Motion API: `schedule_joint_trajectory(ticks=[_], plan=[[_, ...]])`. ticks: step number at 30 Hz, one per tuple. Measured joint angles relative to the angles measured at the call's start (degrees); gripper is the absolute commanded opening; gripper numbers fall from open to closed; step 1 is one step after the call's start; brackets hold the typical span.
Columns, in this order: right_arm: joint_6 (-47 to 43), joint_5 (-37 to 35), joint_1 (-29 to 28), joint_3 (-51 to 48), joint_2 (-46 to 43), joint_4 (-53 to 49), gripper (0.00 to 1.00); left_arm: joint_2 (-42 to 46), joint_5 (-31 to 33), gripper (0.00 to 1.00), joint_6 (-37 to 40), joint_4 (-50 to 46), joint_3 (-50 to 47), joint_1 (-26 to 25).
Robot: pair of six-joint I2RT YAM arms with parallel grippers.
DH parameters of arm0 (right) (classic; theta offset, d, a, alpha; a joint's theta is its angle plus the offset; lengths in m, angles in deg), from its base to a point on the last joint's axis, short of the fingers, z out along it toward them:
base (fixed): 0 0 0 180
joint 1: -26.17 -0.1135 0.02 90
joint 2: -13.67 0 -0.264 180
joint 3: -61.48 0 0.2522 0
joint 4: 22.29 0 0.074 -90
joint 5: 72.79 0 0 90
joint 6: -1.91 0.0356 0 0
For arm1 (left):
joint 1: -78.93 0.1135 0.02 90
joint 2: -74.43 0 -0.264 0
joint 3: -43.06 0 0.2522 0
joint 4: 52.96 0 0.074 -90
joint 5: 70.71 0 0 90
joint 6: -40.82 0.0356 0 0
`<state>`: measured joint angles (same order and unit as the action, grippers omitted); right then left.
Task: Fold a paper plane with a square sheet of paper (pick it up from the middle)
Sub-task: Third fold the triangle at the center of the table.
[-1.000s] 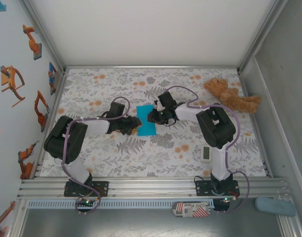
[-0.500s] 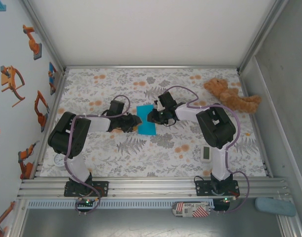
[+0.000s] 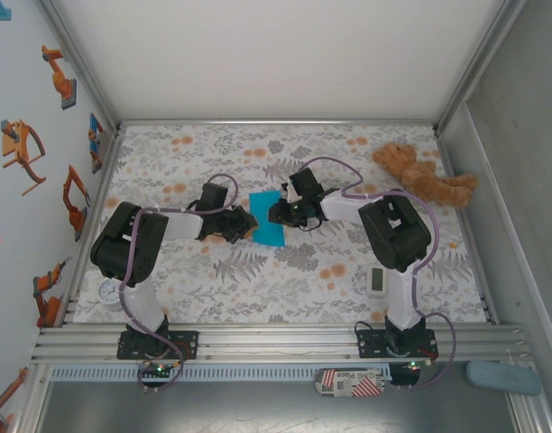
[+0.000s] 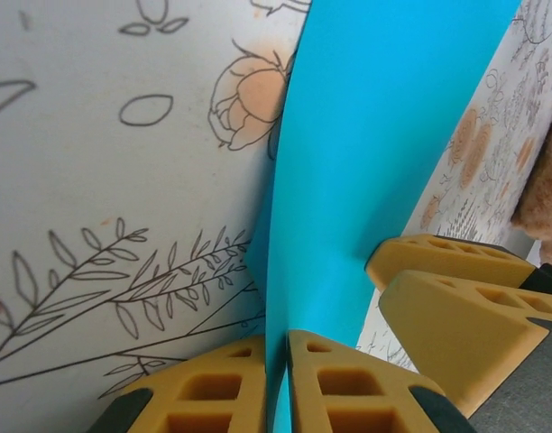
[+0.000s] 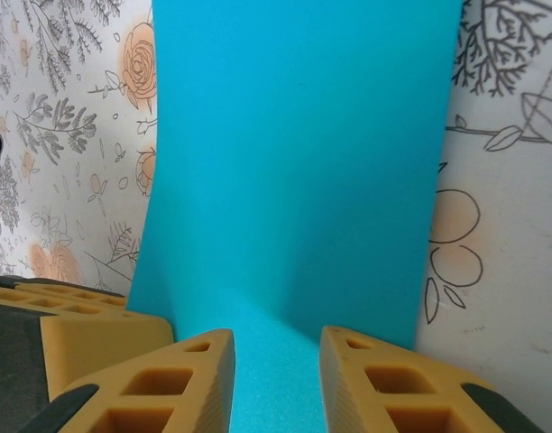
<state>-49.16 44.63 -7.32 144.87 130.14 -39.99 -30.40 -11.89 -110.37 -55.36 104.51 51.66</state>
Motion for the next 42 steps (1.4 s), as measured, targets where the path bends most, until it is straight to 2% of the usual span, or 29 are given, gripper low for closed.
schedule_joint_trajectory(ticks=[8, 16, 19, 21, 23, 28, 31, 36, 42], plan=[[-1.4, 0.2, 0.0, 0.0, 0.0, -0.1, 0.31, 0.0, -0.4, 0.18, 0.5, -1.0, 1.3, 1.0], [-1.7, 0.4, 0.0, -0.1, -0.2, 0.2, 0.33, -1.0, -1.1, 0.05, 1.3, -2.2, 1.8, 1.2], [-2.8, 0.4, 0.2, -1.2, -1.3, 0.3, 0.37, -1.0, -1.3, 0.05, 1.3, -2.3, 1.8, 1.1], [-3.7, 0.0, 0.7, -2.6, -3.3, 0.3, 0.43, -1.0, -1.3, 0.04, 1.3, -2.4, 1.8, 1.1], [-5.0, -0.4, 1.3, -4.7, -6.5, 0.7, 0.56, -1.0, -1.3, 0.04, 1.2, -2.4, 1.8, 1.1], [-9.0, -2.1, 2.1, -10.7, -16.9, 3.6, 0.79, 0.0, -1.0, 0.04, 0.2, -3.5, 2.1, 1.1], [-11.3, -2.9, 2.1, -13.6, -20.9, 6.1, 0.99, 0.4, -0.6, 0.04, -0.7, -4.3, 3.1, 1.0], [-14.8, -7.2, 1.0, -20.2, -24.9, 11.1, 0.99, 0.5, 0.4, 0.05, -2.5, -5.9, 5.6, -0.1], [-23.3, -13.8, -4.9, -25.9, -27.8, 16.0, 0.88, 0.5, 1.6, 0.05, -4.0, -8.3, 8.9, -1.7]])
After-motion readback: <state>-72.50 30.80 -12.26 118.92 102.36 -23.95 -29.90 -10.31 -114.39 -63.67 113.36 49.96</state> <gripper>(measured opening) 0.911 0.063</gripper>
